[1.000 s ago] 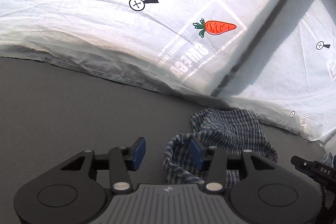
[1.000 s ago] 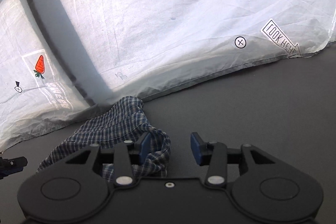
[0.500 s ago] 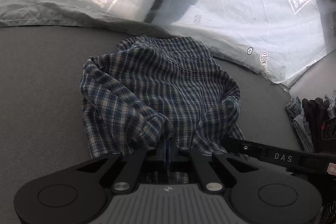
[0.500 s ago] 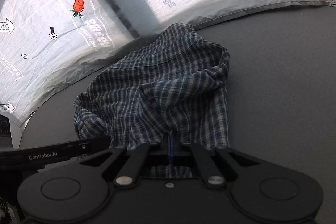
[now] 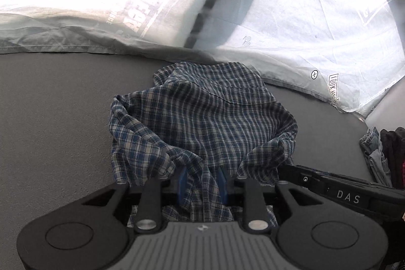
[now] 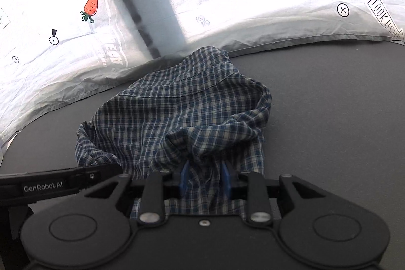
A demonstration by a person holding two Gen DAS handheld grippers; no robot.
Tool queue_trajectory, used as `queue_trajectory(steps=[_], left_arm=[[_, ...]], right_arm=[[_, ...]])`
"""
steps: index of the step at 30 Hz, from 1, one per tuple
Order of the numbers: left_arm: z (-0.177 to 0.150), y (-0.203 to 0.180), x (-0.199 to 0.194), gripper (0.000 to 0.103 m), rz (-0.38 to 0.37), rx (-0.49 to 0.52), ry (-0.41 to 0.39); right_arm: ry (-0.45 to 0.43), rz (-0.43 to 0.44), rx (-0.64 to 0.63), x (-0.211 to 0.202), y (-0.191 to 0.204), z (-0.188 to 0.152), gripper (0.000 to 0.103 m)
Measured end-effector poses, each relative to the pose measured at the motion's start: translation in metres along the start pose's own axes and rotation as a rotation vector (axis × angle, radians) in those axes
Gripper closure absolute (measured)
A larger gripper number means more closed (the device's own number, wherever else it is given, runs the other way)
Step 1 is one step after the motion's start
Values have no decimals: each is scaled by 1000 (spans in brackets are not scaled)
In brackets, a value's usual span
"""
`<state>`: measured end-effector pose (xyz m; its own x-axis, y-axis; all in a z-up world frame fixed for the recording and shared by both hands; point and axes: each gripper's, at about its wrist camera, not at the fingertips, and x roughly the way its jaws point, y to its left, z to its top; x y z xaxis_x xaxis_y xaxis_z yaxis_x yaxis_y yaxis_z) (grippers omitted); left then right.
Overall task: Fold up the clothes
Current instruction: 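Lower the held shirt flat onto the table with both tools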
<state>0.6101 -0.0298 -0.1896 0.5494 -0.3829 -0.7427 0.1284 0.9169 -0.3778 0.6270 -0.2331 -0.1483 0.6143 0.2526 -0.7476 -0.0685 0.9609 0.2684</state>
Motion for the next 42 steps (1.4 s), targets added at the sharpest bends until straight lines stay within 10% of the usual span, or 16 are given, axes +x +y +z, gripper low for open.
queue_trajectory(steps=[4, 16, 42], left_arm=[[-28, -6, -60, 71, 15, -20, -64], [-177, -52, -94, 72, 140, 2, 124], [-324, -68, -189, 70, 159, 51, 179]], right_arm=[[-35, 55, 4, -54, 0, -32, 97], [117, 38, -135, -124, 25, -181, 97], [194, -4, -95, -221, 13, -312, 94]])
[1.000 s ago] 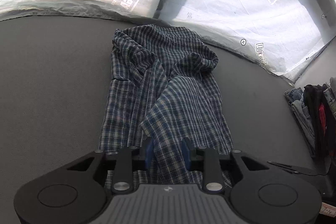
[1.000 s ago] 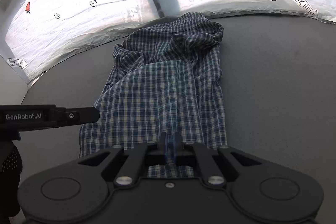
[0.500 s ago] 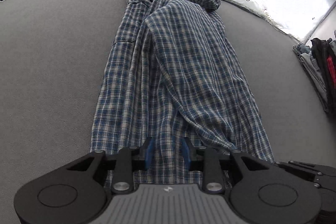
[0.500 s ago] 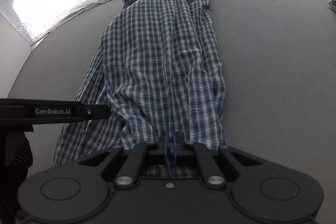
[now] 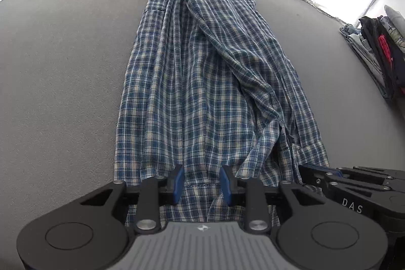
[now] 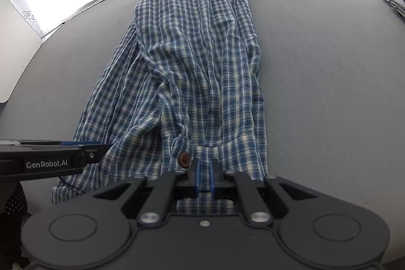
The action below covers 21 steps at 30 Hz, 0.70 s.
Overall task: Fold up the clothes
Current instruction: 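Open both tools to release the shirt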
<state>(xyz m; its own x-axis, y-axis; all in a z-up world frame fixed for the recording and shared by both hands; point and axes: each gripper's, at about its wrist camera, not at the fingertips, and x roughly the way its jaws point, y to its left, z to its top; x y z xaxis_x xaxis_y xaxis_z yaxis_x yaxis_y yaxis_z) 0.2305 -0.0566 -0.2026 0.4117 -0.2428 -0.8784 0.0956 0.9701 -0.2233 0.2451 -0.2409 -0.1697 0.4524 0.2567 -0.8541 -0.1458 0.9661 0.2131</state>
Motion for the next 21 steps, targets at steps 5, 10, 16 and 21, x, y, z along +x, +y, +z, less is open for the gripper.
queue_trajectory(steps=[5, 10, 16, 21], left_arm=[[-14, 2, -10, 63, -17, 26, 33], [-20, 9, -26, 59, -10, 9, 31], [-17, 39, -43, 44, 86, -108, -46], [-19, 64, -28, 44, 52, -205, -5]], right_arm=[[29, 2, 20, -7, -6, -12, 82], [27, 7, 58, -23, -13, -16, 76], [-76, -13, 186, -40, -40, -19, 57], [-65, 114, 427, -26, -68, -22, 57]])
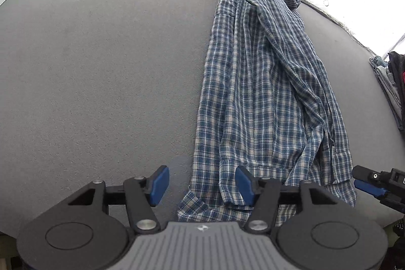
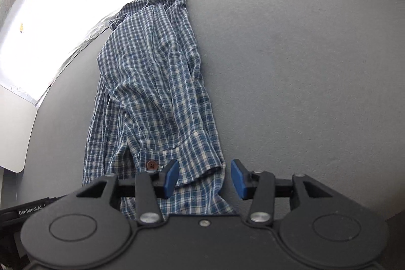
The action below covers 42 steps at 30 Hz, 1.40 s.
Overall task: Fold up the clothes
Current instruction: 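Open both tools to release the shirt, then grasp the plaid shirt hem with both tools side by side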
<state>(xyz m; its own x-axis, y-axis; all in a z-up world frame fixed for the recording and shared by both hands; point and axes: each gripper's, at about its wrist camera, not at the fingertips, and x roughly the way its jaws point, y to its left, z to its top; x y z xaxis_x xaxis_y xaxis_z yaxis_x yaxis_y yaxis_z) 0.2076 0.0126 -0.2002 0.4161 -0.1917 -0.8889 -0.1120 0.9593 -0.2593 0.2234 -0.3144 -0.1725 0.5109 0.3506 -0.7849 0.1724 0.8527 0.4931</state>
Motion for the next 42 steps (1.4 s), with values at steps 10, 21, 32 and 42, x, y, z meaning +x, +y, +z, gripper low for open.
queue_trajectory(steps=[10, 21, 32, 42], left_arm=[[-3, 4, 14, 40, -83, -37, 31], [-18, 0, 13, 48, -123, -24, 79], [-22, 27, 13, 70, -178, -211, 123], [-21, 24, 17, 68, -202, -232, 198]], right_arm=[[28, 40, 181, 20, -17, 3, 56], [95, 68, 177, 14, -22, -13, 63], [152, 59, 260, 11, -32, -20, 78], [201, 71, 315, 9, -40, -20, 78]])
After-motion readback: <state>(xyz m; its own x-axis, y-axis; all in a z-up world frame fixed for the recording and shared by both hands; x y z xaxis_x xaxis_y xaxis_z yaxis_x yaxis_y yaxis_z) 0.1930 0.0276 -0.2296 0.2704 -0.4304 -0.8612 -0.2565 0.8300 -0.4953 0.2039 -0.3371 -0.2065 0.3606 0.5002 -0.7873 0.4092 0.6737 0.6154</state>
